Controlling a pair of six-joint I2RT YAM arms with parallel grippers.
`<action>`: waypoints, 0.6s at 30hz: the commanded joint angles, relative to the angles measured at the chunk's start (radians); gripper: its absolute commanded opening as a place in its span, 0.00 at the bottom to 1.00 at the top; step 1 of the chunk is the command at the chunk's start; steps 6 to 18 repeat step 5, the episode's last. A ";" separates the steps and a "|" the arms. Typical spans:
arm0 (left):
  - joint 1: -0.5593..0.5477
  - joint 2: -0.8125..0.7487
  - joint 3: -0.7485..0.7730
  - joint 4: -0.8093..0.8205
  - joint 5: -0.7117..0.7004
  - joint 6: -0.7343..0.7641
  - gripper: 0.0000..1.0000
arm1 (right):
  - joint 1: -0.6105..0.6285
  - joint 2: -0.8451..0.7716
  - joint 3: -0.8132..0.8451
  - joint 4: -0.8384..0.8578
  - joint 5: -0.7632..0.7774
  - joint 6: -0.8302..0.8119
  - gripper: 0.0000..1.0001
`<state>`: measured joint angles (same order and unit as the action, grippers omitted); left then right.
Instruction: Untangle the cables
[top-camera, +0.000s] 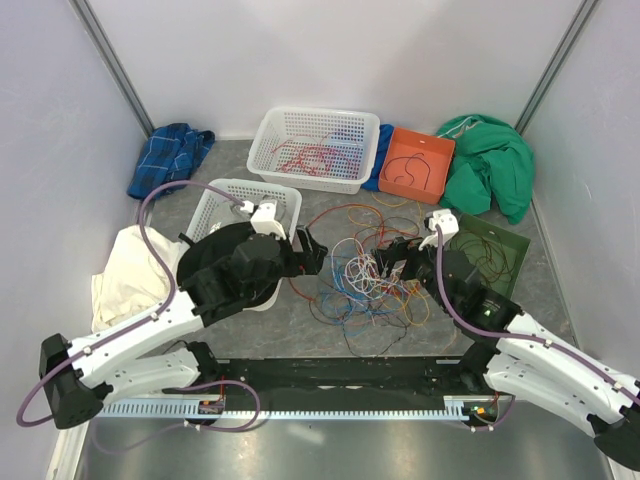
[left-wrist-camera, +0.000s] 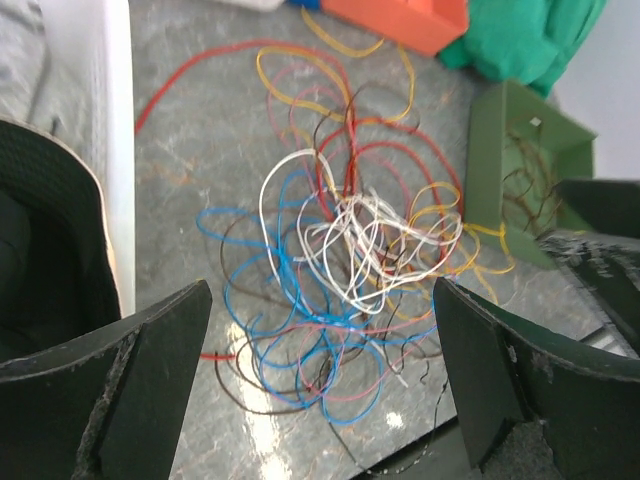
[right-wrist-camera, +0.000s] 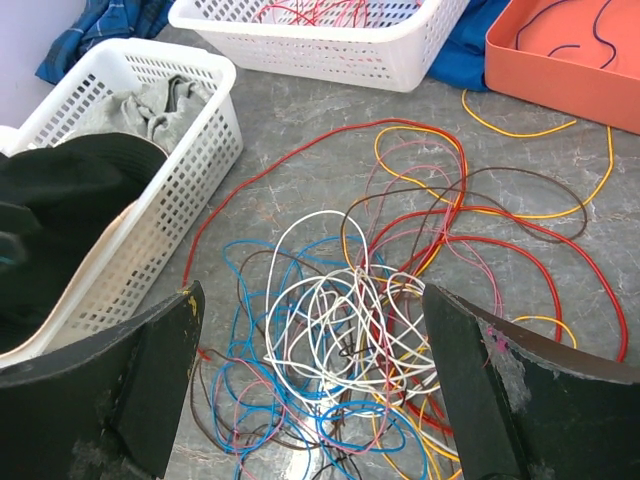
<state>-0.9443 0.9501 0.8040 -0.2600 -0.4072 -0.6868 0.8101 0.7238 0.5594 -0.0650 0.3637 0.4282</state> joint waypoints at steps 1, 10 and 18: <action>0.002 0.030 0.040 -0.038 0.047 -0.083 1.00 | 0.008 0.005 0.013 0.044 0.003 0.004 0.98; 0.002 0.044 0.047 -0.042 0.068 -0.079 1.00 | 0.011 0.009 0.014 0.047 -0.003 0.017 0.98; 0.002 0.044 0.047 -0.042 0.068 -0.079 1.00 | 0.011 0.009 0.014 0.047 -0.003 0.017 0.98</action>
